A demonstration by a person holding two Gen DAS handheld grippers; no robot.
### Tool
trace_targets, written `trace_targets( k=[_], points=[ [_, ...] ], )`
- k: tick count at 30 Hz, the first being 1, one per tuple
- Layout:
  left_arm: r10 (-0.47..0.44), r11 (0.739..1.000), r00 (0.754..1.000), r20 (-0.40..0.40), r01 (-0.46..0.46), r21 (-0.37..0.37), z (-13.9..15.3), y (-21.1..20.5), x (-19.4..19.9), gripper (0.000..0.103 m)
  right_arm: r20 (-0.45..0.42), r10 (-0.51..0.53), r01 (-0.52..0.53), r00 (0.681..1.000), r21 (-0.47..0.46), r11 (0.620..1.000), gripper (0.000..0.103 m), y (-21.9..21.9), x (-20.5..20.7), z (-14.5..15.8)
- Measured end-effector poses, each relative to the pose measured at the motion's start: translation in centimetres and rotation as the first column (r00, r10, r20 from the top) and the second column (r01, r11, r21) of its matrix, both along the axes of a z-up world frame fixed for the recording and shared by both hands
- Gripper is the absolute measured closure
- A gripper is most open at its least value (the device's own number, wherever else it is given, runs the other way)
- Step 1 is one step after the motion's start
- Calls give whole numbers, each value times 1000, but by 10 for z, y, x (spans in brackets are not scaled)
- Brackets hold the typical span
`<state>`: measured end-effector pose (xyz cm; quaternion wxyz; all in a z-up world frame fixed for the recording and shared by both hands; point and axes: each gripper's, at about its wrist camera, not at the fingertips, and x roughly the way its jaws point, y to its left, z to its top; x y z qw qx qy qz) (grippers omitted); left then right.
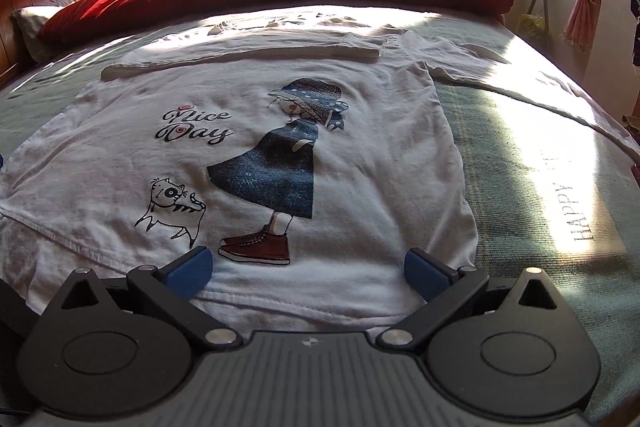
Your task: Fold clothes
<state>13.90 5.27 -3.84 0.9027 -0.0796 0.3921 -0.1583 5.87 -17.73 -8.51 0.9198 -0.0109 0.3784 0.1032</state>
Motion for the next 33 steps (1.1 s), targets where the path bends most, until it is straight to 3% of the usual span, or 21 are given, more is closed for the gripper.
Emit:
trace_targets(
  k=[3,7,11,14,26,33],
  points=[
    [0,999,1000,-22,0,-38,-12,-4,28,1,6,-7,7,1000,-4,1000,0,1,-2,0],
    [70,996,997,-28,-71,-53,-26,14,51,1,7,-6,6,1000,0,1000,0,0,-4,0],
    [162,986,986,-36,-163,-29,-10,28,47,1,17,-5,5,1000,9,1000,0,-2,-6,-2],
    [120,992,992,-26,-121,-40,-2,25,31,1,30,-11,10,999,11,1000,0,-2,-7,-3],
    [63,995,997,-35,-60,85,-8,-13,-5,1,80,1,-2,997,3,1000,0,-4,-18,-4],
    [0,995,999,-45,4,97,-15,-37,-8,1,88,-56,46,995,113,993,0,-17,-18,14]
  ],
)
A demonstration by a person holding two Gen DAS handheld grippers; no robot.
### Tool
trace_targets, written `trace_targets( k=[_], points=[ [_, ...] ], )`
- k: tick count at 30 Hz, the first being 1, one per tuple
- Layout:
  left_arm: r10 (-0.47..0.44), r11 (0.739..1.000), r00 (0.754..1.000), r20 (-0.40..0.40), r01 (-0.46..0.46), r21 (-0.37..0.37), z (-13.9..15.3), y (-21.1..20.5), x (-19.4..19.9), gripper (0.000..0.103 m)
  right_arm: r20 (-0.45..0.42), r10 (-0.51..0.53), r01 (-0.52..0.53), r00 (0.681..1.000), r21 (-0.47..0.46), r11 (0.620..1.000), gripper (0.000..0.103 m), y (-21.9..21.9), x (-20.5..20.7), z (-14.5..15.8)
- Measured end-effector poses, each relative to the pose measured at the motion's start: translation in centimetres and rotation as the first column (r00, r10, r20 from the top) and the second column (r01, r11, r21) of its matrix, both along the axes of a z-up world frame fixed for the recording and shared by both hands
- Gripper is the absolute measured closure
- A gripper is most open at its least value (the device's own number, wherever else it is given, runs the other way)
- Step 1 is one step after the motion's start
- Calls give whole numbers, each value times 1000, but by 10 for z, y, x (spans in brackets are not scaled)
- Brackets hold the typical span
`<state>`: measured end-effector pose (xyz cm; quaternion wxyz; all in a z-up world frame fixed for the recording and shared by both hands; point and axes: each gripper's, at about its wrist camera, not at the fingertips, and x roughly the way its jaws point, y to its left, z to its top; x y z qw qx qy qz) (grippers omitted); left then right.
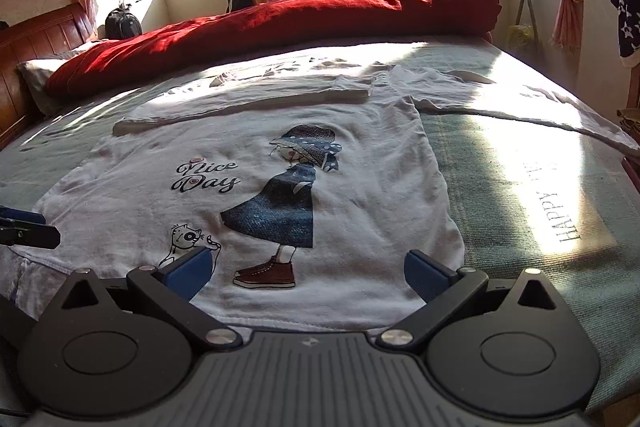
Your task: Fold clothes
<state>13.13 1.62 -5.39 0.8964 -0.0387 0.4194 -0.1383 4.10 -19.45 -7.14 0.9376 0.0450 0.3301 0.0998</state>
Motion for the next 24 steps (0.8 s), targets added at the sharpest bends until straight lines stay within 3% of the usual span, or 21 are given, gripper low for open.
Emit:
trace_targets(
  k=[3,9,13,16,18,24],
  points=[
    [7,1000,1000,-15,-7,20,-8,-5,1,1,-44,-28,28,999,-14,1000,0,-10,1,-9],
    [7,1000,1000,-11,-7,2,-8,-1,-1,1,3,-23,23,1000,36,999,0,-23,-9,2],
    [11,1000,1000,-10,-11,-7,-7,0,-2,1,-8,21,-20,1000,65,998,0,-13,12,2],
    [13,1000,1000,-11,-13,-19,-7,3,-2,1,-48,7,-6,999,28,1000,0,-10,38,-11],
    [16,999,1000,-11,-17,-30,-7,5,-2,1,-31,-8,8,999,6,1000,0,-15,56,-16],
    [22,999,1000,-14,-22,-47,-7,10,-1,1,-48,41,-37,998,80,996,0,-15,75,0]
  ],
)
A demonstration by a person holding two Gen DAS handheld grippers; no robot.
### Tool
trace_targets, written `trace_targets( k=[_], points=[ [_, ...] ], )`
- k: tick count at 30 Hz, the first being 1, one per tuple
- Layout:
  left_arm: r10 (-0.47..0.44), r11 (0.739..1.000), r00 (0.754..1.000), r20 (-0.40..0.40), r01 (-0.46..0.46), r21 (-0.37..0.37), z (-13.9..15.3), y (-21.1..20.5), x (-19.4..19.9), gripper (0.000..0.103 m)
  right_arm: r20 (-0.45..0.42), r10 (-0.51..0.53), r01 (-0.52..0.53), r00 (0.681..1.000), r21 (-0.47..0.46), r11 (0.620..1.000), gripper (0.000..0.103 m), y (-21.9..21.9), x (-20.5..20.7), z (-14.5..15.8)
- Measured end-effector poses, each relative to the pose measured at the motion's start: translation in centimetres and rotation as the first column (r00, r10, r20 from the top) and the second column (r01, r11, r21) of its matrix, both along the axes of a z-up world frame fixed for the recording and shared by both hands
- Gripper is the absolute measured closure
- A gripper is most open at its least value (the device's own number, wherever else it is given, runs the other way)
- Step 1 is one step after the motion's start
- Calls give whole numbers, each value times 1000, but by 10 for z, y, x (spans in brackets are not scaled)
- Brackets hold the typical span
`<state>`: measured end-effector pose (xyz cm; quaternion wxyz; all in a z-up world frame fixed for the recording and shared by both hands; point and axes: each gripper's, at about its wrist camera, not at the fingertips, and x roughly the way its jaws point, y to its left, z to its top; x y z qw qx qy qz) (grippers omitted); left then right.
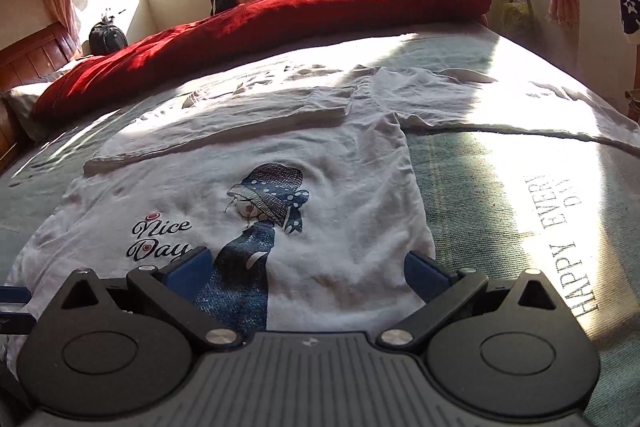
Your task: Fold clothes
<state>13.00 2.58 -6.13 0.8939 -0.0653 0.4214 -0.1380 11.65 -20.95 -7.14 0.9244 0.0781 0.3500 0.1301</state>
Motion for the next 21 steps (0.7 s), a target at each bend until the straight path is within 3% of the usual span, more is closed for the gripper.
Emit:
trace_targets(
  k=[3,7,10,13,17,21],
  points=[
    [1,1000,1000,-2,-1,2,0,0,1,1,0,38,-38,999,27,999,0,5,6,9],
    [3,1000,1000,-1,-3,-7,0,3,1,1,-25,7,-7,1000,-1,1000,0,1,39,-9],
    [16,1000,1000,-5,-16,-19,1,7,1,1,-33,-63,65,997,41,997,0,-15,56,-2],
    [24,1000,1000,-10,-24,-17,2,9,5,1,-31,-26,29,999,121,992,0,-16,62,11],
    [22,1000,1000,-12,-23,-18,1,10,7,1,-91,82,-76,992,71,995,0,3,83,1],
    [20,1000,1000,-14,-20,-20,1,11,9,1,-75,5,-2,997,38,999,0,-12,116,0]
  ],
)
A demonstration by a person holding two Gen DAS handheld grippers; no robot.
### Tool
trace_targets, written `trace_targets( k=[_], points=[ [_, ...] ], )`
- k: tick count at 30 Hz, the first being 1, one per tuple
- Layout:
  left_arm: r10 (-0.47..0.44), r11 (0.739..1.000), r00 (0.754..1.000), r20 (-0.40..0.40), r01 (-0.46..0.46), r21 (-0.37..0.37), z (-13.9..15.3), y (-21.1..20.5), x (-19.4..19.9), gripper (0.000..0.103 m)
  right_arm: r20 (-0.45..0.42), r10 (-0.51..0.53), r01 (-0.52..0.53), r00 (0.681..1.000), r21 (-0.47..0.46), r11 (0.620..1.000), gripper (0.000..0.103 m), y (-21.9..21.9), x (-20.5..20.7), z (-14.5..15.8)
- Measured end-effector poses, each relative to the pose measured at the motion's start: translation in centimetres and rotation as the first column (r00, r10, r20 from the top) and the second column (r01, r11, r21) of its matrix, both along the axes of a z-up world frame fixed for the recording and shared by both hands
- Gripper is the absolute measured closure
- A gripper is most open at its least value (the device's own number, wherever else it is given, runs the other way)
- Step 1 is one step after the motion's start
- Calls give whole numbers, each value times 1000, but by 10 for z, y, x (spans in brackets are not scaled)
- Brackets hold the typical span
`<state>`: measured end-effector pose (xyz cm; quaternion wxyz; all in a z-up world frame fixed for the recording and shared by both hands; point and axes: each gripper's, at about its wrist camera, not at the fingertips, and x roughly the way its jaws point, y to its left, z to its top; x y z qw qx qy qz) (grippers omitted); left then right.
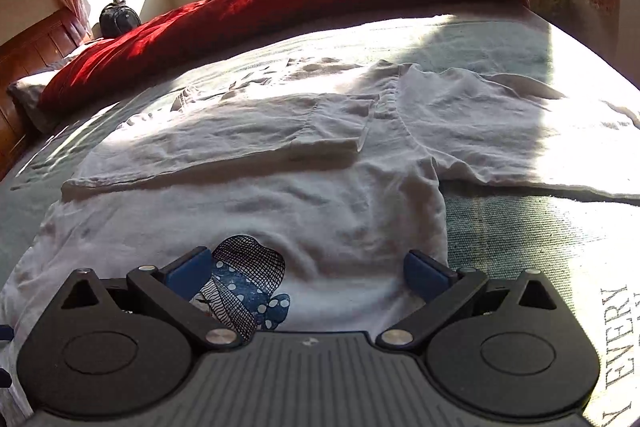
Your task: Fold clothes
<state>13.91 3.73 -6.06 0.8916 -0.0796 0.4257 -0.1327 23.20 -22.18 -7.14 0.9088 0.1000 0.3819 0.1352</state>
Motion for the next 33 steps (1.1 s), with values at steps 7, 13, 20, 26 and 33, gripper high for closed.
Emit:
trace_targets(
  k=[7,13,20,26,33],
  points=[
    [-8,1000,1000,-3,8,17,0,-2,3,1,-62,129,-118,990,163,980,0,-3,15,19],
    [-8,1000,1000,-4,8,24,0,-2,3,1,-59,12,-2,998,168,986,0,-15,45,2],
    [-10,1000,1000,-5,10,29,-1,-2,3,1,-87,70,-50,994,216,975,0,-7,48,10],
    [1,1000,1000,-1,-1,14,1,0,1,1,-59,-78,87,995,159,983,0,-27,59,10],
    [5,999,1000,1,-5,52,3,-8,-3,1,-98,75,-57,992,178,982,0,-23,-21,36]
  ],
)
